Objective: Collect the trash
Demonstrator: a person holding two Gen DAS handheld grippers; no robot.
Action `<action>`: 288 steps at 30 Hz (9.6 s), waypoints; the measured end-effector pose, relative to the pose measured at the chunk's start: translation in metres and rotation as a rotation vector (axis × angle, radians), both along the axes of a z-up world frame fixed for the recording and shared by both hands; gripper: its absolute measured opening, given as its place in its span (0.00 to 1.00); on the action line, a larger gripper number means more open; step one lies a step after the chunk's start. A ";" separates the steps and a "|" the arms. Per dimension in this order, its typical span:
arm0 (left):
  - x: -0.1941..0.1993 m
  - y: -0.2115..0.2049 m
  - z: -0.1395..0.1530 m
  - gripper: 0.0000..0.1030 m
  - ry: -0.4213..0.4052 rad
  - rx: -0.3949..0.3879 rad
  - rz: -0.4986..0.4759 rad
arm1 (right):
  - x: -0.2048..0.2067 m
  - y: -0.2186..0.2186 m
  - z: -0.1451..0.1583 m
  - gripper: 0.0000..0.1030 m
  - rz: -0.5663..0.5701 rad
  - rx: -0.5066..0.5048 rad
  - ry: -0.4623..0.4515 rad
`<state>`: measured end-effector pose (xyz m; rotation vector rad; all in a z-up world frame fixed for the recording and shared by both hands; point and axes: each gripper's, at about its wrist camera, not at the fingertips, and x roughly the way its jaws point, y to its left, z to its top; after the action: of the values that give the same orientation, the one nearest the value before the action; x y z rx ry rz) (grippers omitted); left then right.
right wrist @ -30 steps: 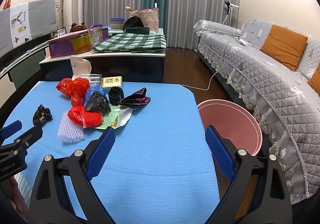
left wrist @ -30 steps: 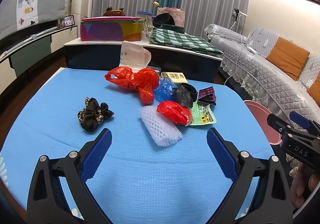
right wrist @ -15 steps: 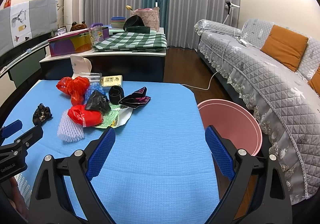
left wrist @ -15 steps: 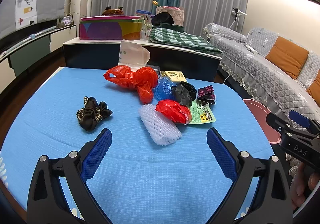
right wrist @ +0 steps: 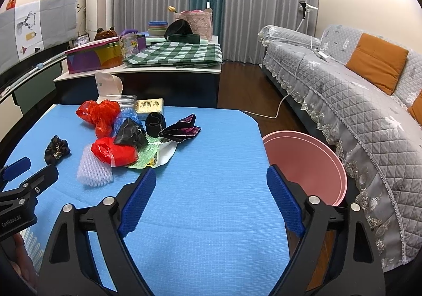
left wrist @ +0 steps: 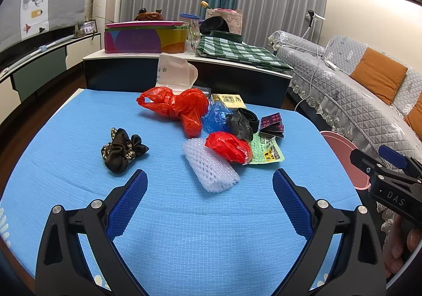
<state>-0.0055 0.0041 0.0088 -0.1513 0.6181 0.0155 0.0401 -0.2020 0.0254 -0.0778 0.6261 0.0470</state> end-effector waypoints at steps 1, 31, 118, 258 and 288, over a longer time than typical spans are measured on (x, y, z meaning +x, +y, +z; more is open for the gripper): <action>0.000 0.000 0.000 0.90 0.000 -0.001 0.000 | 0.000 0.000 0.000 0.78 0.002 0.001 0.000; 0.041 0.061 -0.013 0.84 0.024 0.068 0.225 | 0.094 0.047 -0.048 0.46 0.098 0.174 0.208; 0.057 -0.108 0.040 0.09 -0.044 0.008 -0.179 | 0.021 -0.156 0.042 0.00 -0.129 0.223 -0.077; 0.062 -0.053 -0.054 0.32 0.216 -0.124 -0.209 | 0.061 -0.034 -0.003 0.53 0.139 0.294 0.088; 0.070 0.018 -0.061 0.11 0.246 -0.142 -0.063 | 0.111 0.082 -0.084 0.87 0.409 0.263 0.392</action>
<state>0.0641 0.0224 -0.0523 -0.2697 0.8701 -0.0712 0.1513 -0.1198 -0.0587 0.0614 0.9821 0.5492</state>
